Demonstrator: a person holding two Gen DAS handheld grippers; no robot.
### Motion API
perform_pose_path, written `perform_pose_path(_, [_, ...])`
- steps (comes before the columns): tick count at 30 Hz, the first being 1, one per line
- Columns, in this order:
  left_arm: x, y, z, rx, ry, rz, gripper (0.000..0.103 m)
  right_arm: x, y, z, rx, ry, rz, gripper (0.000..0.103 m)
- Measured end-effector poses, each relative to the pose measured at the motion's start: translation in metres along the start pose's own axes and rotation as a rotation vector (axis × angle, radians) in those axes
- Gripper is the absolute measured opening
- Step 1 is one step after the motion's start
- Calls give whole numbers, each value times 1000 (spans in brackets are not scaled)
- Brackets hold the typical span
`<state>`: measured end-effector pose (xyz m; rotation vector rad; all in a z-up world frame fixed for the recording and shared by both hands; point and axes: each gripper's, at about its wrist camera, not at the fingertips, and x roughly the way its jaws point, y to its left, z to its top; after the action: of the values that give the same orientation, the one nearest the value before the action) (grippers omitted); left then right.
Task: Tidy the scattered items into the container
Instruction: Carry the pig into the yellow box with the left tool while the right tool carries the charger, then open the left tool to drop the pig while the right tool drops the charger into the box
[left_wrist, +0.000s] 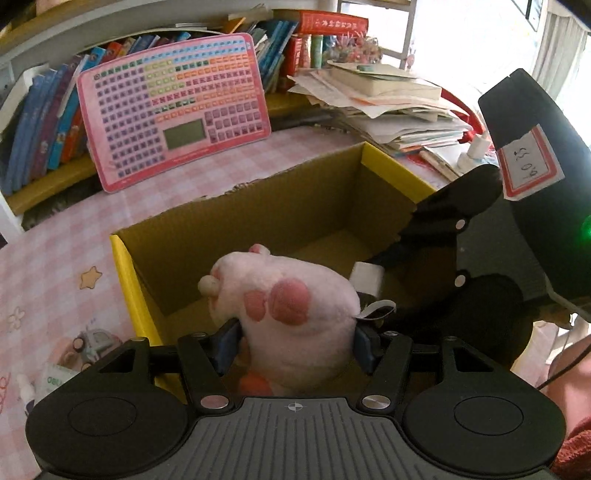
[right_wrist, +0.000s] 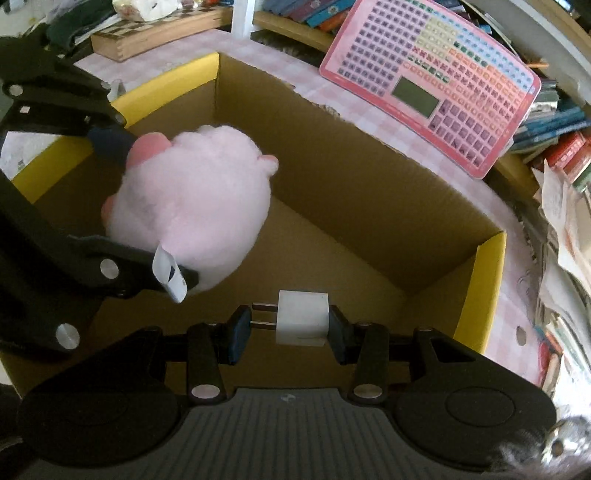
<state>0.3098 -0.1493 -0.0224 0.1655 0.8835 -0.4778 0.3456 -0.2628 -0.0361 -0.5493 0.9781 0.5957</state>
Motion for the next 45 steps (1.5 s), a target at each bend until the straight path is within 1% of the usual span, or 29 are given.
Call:
perform_pose_path(3, [0, -2, -1, 1, -2, 20, 69, 2, 3, -1, -7, 6, -12, 42])
perform_pose_path(4, [-1, -1, -2, -2, -8, 27, 69, 2, 5, -1, -8, 0, -17, 43])
perform_pose_path(6, [-5, 1, -3, -15, -23, 31, 70, 0, 6, -4, -3, -20, -22, 56])
perform_pose_path(8, [-11, 3, -4, -22, -49, 30, 71, -2, 6, -5, 0, -41, -30, 63])
perform_pose_path(10, [-20, 2, -4, -14, -84, 35, 75, -8, 7, -8, -1, -70, -50, 65])
perform_pose_path(14, [-42, -4, -5, -10, -152, 60, 77, -25, 5, -13, 39, -144, -66, 72])
perform_pose_path(16, [-56, -6, -7, -20, -190, 74, 82, -38, 6, -17, 55, -190, -79, 73])
perform_pose_path(19, [-79, -10, -12, -50, -246, 98, 86, -60, 9, -23, 81, -266, -86, 75])
perform_pose_path(22, [-101, -13, -21, -92, -287, 121, 88, -81, 14, -31, 112, -339, -82, 77])
perform_pose_path(27, [-133, -14, -47, -189, -328, 181, 90, -112, 23, -45, 189, -444, -88, 80])
perform_pose_path(28, [-139, -13, -54, -206, -336, 198, 92, -117, 25, -49, 207, -463, -94, 81])
perform_pose_path(31, [-157, -10, -74, -257, -346, 246, 93, -132, 31, -61, 258, -515, -132, 83])
perform_pose_path(35, [-174, 2, -97, -331, -359, 289, 93, -143, 36, -78, 347, -550, -197, 83])
perform_pose_path(37, [-181, 7, -107, -351, -366, 306, 93, -148, 39, -87, 394, -555, -231, 83])
perform_pose_path(42, [-198, 16, -129, -332, -378, 353, 93, -157, 53, -108, 535, -554, -316, 84])
perform_pose_path(45, [-211, 24, -143, -342, -400, 359, 94, -165, 70, -117, 591, -562, -364, 86])
